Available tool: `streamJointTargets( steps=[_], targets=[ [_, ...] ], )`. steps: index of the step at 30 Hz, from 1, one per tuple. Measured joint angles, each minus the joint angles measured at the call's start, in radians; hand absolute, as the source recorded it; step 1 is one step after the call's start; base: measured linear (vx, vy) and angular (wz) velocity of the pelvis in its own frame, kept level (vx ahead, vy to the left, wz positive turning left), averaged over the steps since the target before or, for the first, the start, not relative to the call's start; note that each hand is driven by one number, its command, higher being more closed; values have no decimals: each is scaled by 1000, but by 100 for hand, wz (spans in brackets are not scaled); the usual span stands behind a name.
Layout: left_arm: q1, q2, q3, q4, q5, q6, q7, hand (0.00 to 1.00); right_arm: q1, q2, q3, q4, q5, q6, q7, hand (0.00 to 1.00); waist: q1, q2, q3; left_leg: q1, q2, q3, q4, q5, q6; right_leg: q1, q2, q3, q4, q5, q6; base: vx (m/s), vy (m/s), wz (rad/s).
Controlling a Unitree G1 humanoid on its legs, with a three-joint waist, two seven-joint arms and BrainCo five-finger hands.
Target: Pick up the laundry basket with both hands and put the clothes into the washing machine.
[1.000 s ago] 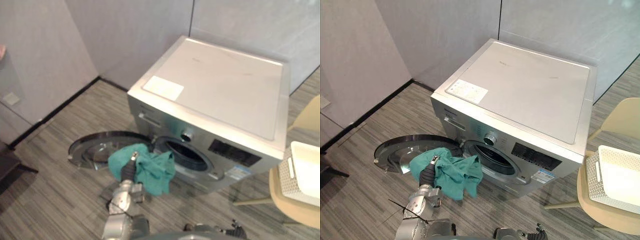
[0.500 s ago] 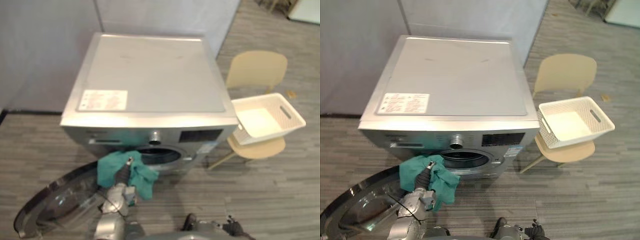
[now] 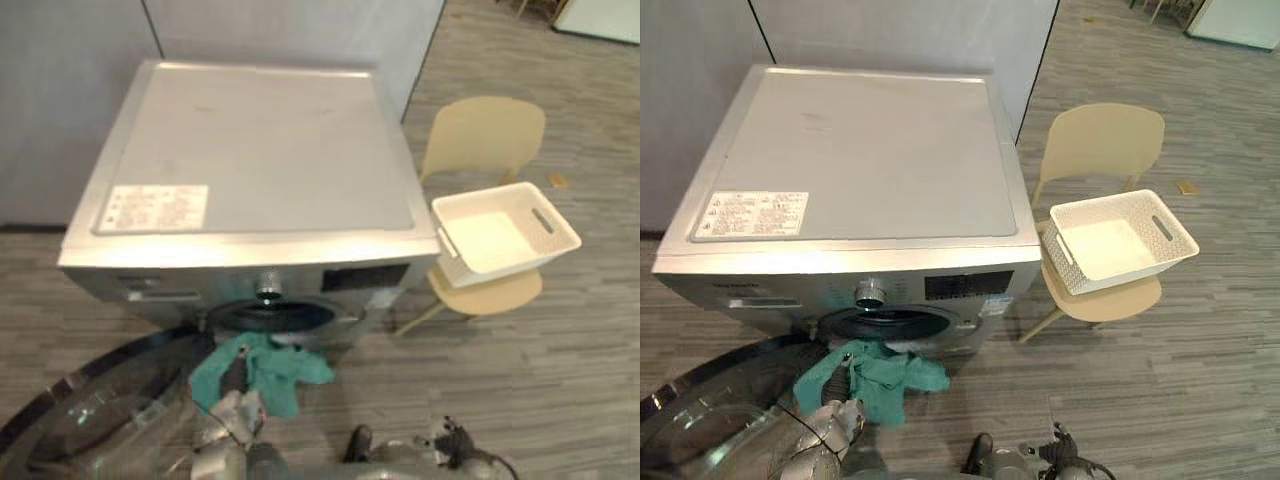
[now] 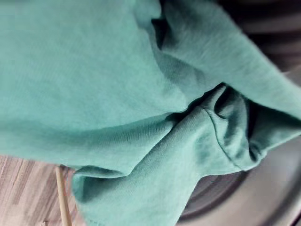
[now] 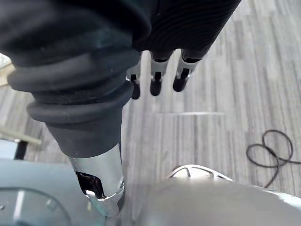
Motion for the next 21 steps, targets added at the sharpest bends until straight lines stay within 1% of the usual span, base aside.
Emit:
streamJointTargets(
  steps=[1, 2, 3, 4, 5, 6, 7, 8, 9, 10, 11, 12, 13, 14, 15, 17, 18, 19, 20, 21],
  targets=[
    [-43, -3, -19, 0, -1, -2, 11, 100, -12, -8, 14, -33, 2, -5, -4, 0, 3, 13, 6, -59, -19, 36, -77, 20, 16, -76, -21, -14, 47, 0, -1, -139, 84, -1],
    [-74, -11, -24, 1, -1, -11, 21, 100, -24, -25, 42, -65, 2, -6, -8, 0, 4, 31, 17, -99, -17, 59, -145, 86, 36, -136, -20, -10, 89, -7, -1, -92, 174, -24],
    [-149, -5, -20, 25, -21, -28, 39, 100, -81, -30, 85, -93, 2, -5, -16, 0, 4, 41, 68, -129, -23, 58, -155, 51, 26, -229, -50, 11, 211, -50, 5, -57, 183, -18],
    [-204, 5, -19, 41, -52, -30, 45, 100, -110, -21, 107, -107, 4, -5, -24, 0, -2, 20, 92, -159, -38, 59, -144, 50, 29, -290, -85, 18, 286, -72, 8, -60, 158, -8],
    [-247, 15, -19, 46, -80, -32, 54, 100, -139, -11, 125, -123, 6, -5, -26, 0, -9, 5, 118, -186, -46, 60, -124, 43, 38, -336, -108, 22, 343, -88, 7, -118, 87, 11],
    [-321, 25, -15, 63, -106, -40, 67, 100, -186, -1, 150, -158, 10, -5, -27, 0, -18, -3, 165, -236, -47, 57, -70, 33, 54, -389, -137, 28, 412, -107, 6, -229, 101, -2],
    [-427, 30, -17, 80, -139, -52, 92, 100, -262, 7, 200, -219, 14, -4, -29, 0, -12, 1, 204, -357, -23, 56, 52, 12, 81, -511, -160, 47, 519, -116, 2, -234, 100, -18],
    [-457, 29, -19, 79, -147, -60, 102, 100, -289, 14, 217, -251, 19, -4, -30, 0, -8, 5, 210, -400, -10, 58, 94, -7, 85, -560, -165, 59, 555, -121, 0, -235, 161, -40],
    [-490, 29, -22, 79, -159, -67, 112, 100, -318, 28, 239, -293, 27, -7, -38, 0, -6, 10, 218, -441, 4, 59, 143, -41, 88, -613, -173, 73, 602, -136, 1, -165, 155, -51],
    [-568, 24, -38, 76, -172, -73, 128, 100, -370, 61, 276, -375, 58, -14, -54, 0, -5, 19, 250, -527, 28, 60, 254, -86, 107, -710, -191, 105, 711, -172, -5, -169, 150, -44],
    [-593, 18, -40, 68, -177, -75, 132, 100, -379, 75, 287, -399, 77, -21, -64, 0, -2, 22, 255, -557, 38, 60, 292, -105, 107, -750, -195, 121, 748, -183, -7, -174, 104, -38],
    [-630, 6, -43, 50, -194, -83, 145, 100, -380, 101, 306, -442, 133, -42, -70, 0, -1, 24, 257, -617, 49, 55, 352, -149, 110, -823, -209, 135, 818, -216, -9, -133, 61, -21],
    [-646, 0, -41, 38, -199, -87, 150, 100, -378, 110, 317, -459, 157, -49, -70, 0, -2, 24, 257, -652, 59, 53, 386, -159, 114, -860, -214, 145, 852, -226, -9, -161, 33, -21],
    [-682, -8, -41, 17, -218, -100, 154, 100, -374, 129, 328, -481, 218, -55, -70, 0, -4, 25, 258, -731, 77, 39, 458, -186, 115, -944, -226, 159, 924, -252, -11, -117, -14, -12],
    [-699, -10, -42, 15, -230, -102, 155, 100, -371, 131, 332, -487, 256, -61, -69, 0, -5, 26, 258, -762, 81, 30, 483, -192, 115, -973, -228, 170, 949, -257, -15, -128, -37, -15],
    [-748, -10, -42, -2, -276, -107, 172, 100, -355, 136, 341, -490, 398, -90, -65, 0, -13, 27, 258, -868, 103, 12, 563, -208, 121, -1083, -235, 185, 1032, -274, -32, -86, -56, -10],
    [-759, -9, -42, -7, -282, -109, 172, 100, -353, 133, 341, -490, 426, -95, -64, 0, -15, 27, 258, -892, 107, 8, 580, -210, 122, -1106, -236, 189, 1050, -277, -34, -80, -58, -6],
    [-786, -9, -42, -11, -294, -115, 172, 100, -342, 127, 342, -495, 521, -116, -56, 0, -16, 27, 258, -936, 110, -4, 610, -213, 122, -1152, -239, 195, 1082, -282, -41, -66, -44, -3],
    [-802, -9, -43, -11, -297, -117, 172, 100, -334, 125, 342, -502, 558, -124, -50, 0, -17, 27, 258, -957, 113, -8, 623, -214, 122, -1172, -239, 198, 1097, -285, -43, -84, -59, -4],
    [-840, -4, -43, -11, -317, -119, 172, 100, -315, 125, 344, -524, 646, -138, -23, 0, -17, 27, 258, -996, 123, -18, 648, -216, 122, -1207, -238, 200, 1122, -293, -45, -77, -64, -5]
  ],
)
